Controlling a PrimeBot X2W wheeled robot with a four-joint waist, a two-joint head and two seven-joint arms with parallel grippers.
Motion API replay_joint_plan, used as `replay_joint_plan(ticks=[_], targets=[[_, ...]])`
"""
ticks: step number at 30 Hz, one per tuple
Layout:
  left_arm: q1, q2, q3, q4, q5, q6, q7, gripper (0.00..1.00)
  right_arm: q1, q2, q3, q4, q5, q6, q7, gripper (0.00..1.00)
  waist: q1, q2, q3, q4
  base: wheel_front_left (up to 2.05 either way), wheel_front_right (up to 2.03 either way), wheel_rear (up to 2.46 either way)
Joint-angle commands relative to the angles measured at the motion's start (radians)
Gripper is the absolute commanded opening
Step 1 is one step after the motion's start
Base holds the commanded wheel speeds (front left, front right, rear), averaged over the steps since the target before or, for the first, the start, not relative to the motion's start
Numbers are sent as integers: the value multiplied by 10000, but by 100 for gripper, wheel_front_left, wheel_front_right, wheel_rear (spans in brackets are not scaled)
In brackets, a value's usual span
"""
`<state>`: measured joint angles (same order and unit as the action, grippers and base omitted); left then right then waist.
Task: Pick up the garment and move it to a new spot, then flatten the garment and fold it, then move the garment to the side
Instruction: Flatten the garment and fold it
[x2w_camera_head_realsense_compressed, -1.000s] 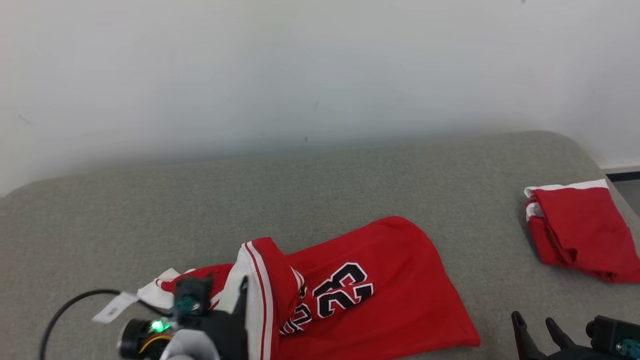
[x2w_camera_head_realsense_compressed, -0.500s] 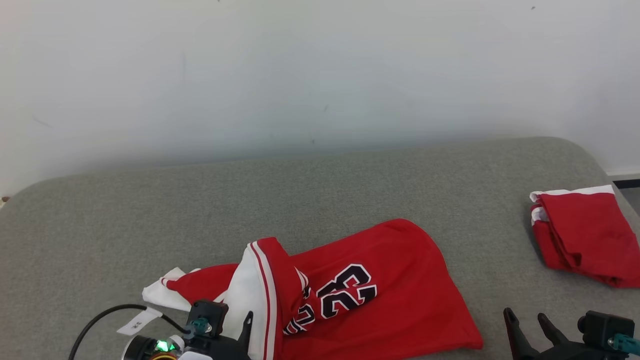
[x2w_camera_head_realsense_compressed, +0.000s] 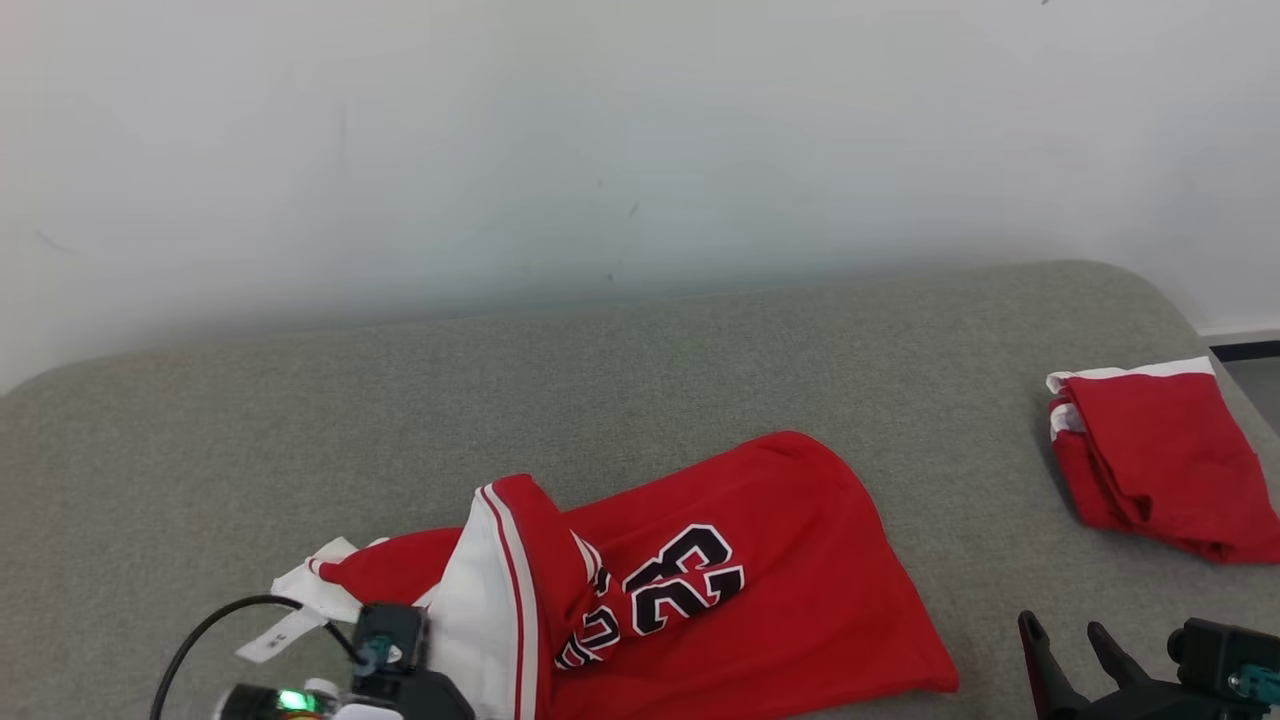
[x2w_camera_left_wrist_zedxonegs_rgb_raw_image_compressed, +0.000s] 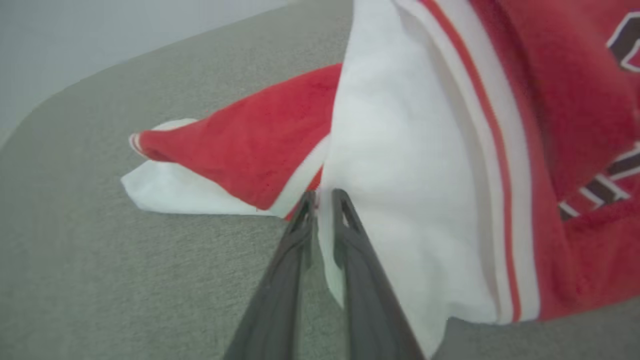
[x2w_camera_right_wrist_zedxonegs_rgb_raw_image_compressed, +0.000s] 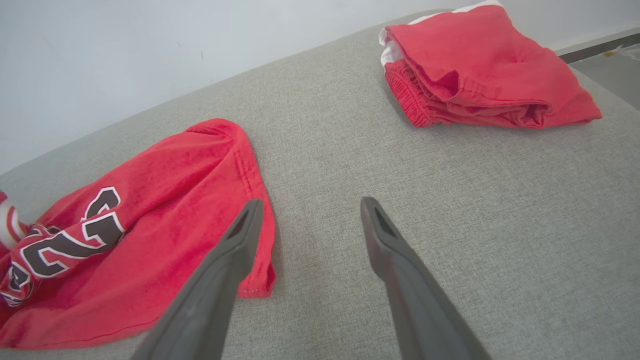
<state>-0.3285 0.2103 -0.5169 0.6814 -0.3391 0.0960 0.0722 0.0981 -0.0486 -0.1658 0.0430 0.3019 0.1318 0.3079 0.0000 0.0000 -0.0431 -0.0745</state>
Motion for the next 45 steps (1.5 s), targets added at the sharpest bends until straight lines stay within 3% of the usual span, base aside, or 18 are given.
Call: replay_joint_plan(ticks=[1,5,7,9,12,13,14,17,23,28,29,30,31,32,36,40,41,45], targets=[[-112,192,120,-30,274,442,-392,0,47,-1,-61,-54,10,-19,-27,100,0,0,-20,94,0,0,0],[199,490,268,-344,564,1239,-1003,0,120,-1,-130,-13,72,-19,-85,100,0,0,-80,359,0,0,0],[451,660,382,-552,469,1400,-1056,0,163,-3,-123,31,136,-19,-102,100,0,0,-110,509,0,0,0],[644,754,393,-858,362,1280,-1030,0,194,-3,-121,86,185,-19,-141,100,0,0,-148,668,0,0,0],[874,583,263,-1355,-38,691,-890,0,172,-4,-54,177,242,-19,-186,100,0,0,-166,844,0,0,0],[881,485,229,-1482,-163,519,-832,41,134,-3,-32,213,242,-19,-199,100,0,0,-165,870,0,0,0],[851,423,170,-1534,-256,359,-725,100,85,-3,-4,234,242,-19,-201,100,0,0,-160,884,0,0,0],[602,255,52,-1575,-500,17,-428,100,-60,-3,107,275,247,-19,-216,100,0,0,-110,824,0,0,0],[318,230,73,-1194,-714,-165,15,100,-141,-6,221,279,173,-19,-192,100,0,0,43,448,0,0,0],[79,88,160,-706,-1253,-591,506,100,-139,-4,121,227,107,-19,-162,100,0,0,200,115,0,0,0],[-2,124,191,-635,-1239,-616,551,81,-147,-3,107,213,62,-19,-155,100,0,0,232,72,0,0,0],[-62,135,215,-581,-1257,-604,560,55,-155,0,101,202,40,-19,-156,100,0,0,253,50,0,0,0],[-100,108,255,-435,-1332,-520,621,22,-167,-1,86,190,46,-19,-153,100,0,0,286,15,0,0,0],[-135,110,263,-376,-1363,-533,638,0,-173,-3,79,183,60,-19,-150,100,0,0,299,4,0,0,0],[-132,151,272,-221,-1426,-540,584,0,-152,-3,33,207,112,-19,-185,100,0,0,289,57,0,0,0],[-41,301,269,-351,-995,-2,-65,0,-97,-1,13,276,136,-19,-260,100,0,0,191,257,0,0,0],[69,463,273,-526,-624,641,-489,0,-77,-3,39,287,165,-20,-267,100,0,0,119,367,0,0,0],[614,859,250,-1353,165,1981,-1148,0,14,-3,48,305,167,-20,-295,100,0,0,-28,573,0,0,0]])
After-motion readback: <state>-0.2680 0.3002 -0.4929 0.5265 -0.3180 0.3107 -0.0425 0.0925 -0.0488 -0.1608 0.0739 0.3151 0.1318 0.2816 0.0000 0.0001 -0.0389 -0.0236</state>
